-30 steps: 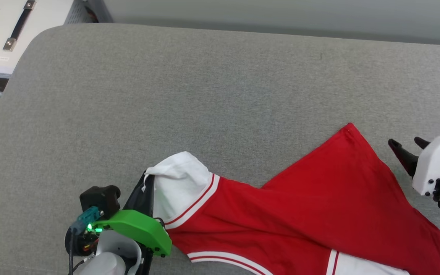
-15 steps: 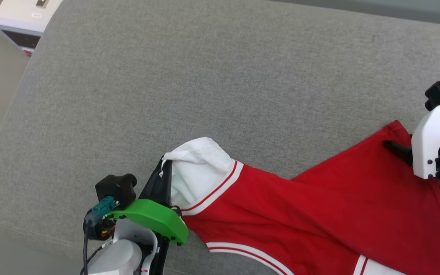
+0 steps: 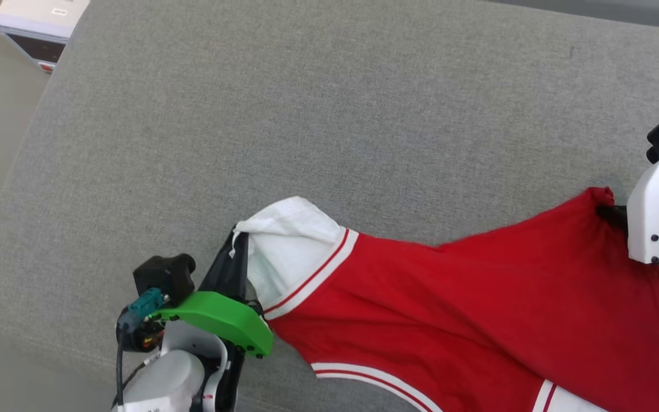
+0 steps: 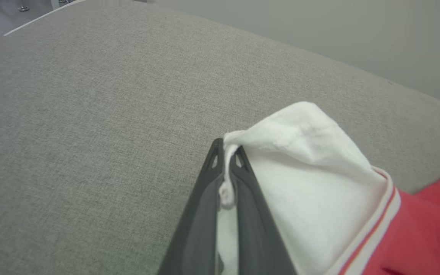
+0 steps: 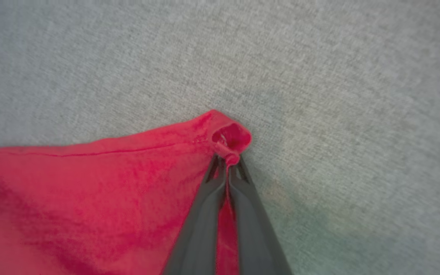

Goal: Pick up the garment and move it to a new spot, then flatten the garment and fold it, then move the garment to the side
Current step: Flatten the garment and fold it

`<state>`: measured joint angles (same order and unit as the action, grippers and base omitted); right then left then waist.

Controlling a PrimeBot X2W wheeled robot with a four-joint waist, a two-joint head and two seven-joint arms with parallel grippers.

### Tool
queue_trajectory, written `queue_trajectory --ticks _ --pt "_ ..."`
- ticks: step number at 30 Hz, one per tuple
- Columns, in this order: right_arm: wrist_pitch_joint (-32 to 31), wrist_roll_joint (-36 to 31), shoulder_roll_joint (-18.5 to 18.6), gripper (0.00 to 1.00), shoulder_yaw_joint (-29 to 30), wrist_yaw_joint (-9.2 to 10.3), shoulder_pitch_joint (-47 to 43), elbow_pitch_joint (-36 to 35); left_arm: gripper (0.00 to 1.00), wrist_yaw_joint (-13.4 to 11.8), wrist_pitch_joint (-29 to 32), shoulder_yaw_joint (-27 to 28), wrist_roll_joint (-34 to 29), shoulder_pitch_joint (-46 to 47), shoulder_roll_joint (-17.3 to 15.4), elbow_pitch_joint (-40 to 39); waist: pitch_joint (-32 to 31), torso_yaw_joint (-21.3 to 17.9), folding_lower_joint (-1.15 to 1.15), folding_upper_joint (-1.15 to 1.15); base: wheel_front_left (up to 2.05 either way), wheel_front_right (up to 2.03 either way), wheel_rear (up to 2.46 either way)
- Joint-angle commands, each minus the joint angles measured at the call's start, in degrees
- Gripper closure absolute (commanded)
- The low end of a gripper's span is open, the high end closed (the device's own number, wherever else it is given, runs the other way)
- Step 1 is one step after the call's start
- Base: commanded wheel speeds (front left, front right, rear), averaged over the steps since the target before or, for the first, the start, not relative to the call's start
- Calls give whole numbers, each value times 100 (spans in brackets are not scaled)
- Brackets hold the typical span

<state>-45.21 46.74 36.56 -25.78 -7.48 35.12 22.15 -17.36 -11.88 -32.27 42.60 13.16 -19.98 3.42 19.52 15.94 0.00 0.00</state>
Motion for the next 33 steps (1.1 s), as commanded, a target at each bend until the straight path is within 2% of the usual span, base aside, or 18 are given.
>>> queue_trajectory --ticks 1,10,15,24,33 --pt "99 29 -169 100 -127 -1 -95 139 100 30 -43 81 16 161 -87 26 -128 -71 0 0 0 0 0" --pt "1198 -192 -381 100 365 -1 361 483 100 239 290 270 -33 960 -498 83 -609 -449 0 0 0 0 0" --pt "1802 -483 -661 100 579 -1 732 873 100 482 587 379 -51 2007 -596 544 -879 -849 0 0 0 0 0" --pt "2422 -850 -1074 100 744 -1 1706 1560 100 871 798 340 -185 3683 -405 2019 -1021 -1359 0 0 0 0 0" --pt "3122 -1137 -1294 100 983 -1 3219 2188 100 1138 591 222 -549 5605 -53 3586 -782 -1506 0 0 0 0 0"
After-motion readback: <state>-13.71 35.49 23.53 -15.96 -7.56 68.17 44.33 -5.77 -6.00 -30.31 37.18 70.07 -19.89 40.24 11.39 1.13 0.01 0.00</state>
